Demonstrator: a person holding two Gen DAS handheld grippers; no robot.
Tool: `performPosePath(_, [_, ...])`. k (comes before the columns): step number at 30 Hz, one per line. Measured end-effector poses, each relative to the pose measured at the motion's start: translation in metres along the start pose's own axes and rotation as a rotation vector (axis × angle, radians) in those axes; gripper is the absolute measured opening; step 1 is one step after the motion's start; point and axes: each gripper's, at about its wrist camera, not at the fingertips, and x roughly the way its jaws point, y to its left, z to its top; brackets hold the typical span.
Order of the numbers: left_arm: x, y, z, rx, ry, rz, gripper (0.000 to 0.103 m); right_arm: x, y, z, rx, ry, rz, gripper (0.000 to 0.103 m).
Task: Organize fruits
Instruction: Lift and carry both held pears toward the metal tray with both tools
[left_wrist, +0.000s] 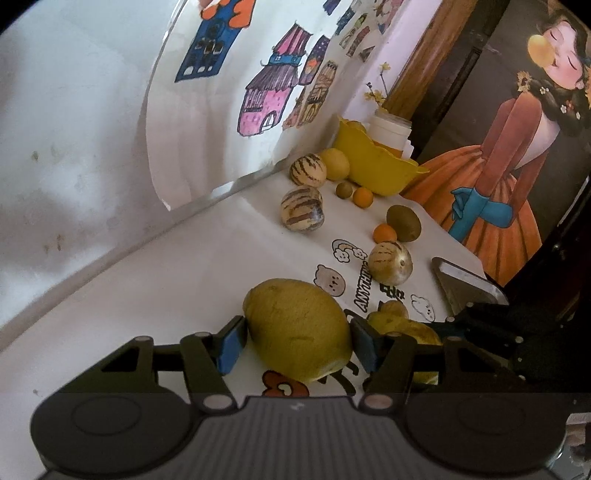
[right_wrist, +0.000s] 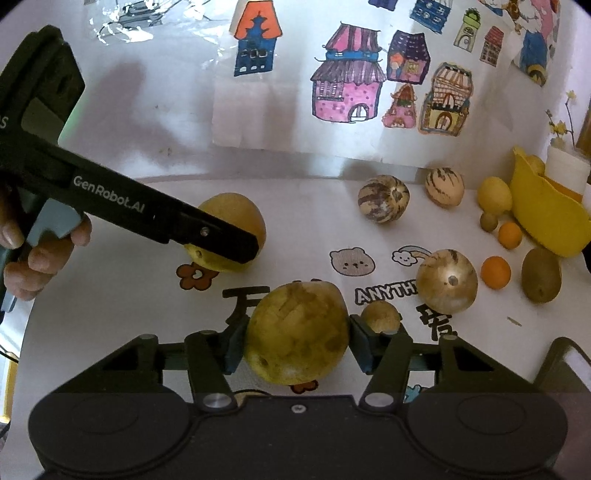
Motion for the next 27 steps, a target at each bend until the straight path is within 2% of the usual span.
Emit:
performPosePath(8, [0.001,-0.005,-0.001,0.018,-0.011,0.009,0.064,-0.002,0.001,-0.004,0.012,-0.015,-0.004,0.058])
performPosePath(16, [-0.005,0.001,-0.006,-0.016,-0.018,-0.018,0.063,-0.013,0.004,-0.012,0.046,-0.032,0.022,0.058])
performPosePath(27, [-0.017,-0.017,-0.011,0.006,-0.031,-0.034,0.063,-0.038,0.006,-0.033,0.118,-0.076,0.034,0.057])
